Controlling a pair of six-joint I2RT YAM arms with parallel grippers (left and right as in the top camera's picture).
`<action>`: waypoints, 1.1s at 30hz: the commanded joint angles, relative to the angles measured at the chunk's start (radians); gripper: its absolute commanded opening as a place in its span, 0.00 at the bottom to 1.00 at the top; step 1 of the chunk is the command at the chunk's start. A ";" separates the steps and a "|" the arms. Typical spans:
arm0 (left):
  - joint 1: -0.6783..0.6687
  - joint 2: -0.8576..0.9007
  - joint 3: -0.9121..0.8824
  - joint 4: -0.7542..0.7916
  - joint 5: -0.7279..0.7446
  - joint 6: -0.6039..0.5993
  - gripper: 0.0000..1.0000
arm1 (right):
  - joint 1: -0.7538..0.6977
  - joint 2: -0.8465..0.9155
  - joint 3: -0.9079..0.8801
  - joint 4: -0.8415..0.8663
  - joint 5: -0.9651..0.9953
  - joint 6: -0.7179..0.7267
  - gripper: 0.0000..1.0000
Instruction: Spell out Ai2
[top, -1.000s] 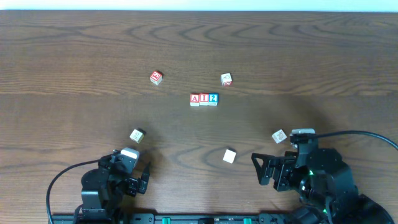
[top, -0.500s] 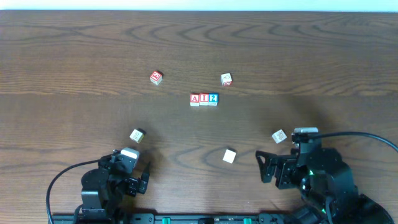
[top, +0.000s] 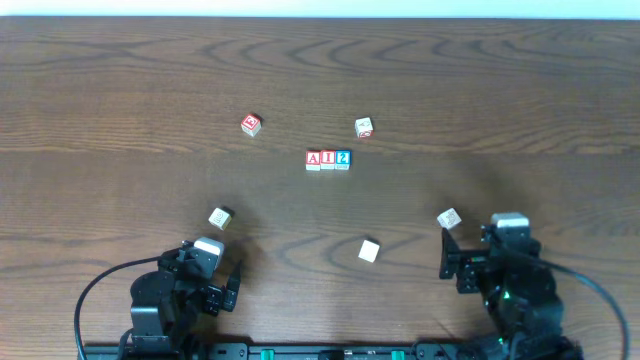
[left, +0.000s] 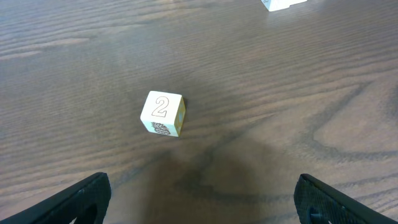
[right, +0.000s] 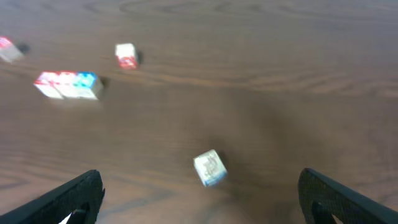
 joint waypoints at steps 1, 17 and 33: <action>0.004 -0.009 -0.009 0.000 0.014 0.018 0.95 | -0.020 -0.091 -0.091 0.013 0.010 -0.032 0.99; 0.004 -0.009 -0.009 0.000 0.014 0.017 0.95 | -0.018 -0.223 -0.252 -0.010 -0.010 -0.033 0.99; 0.004 -0.009 -0.009 0.000 0.014 0.017 0.96 | -0.018 -0.223 -0.252 -0.013 -0.028 -0.032 0.99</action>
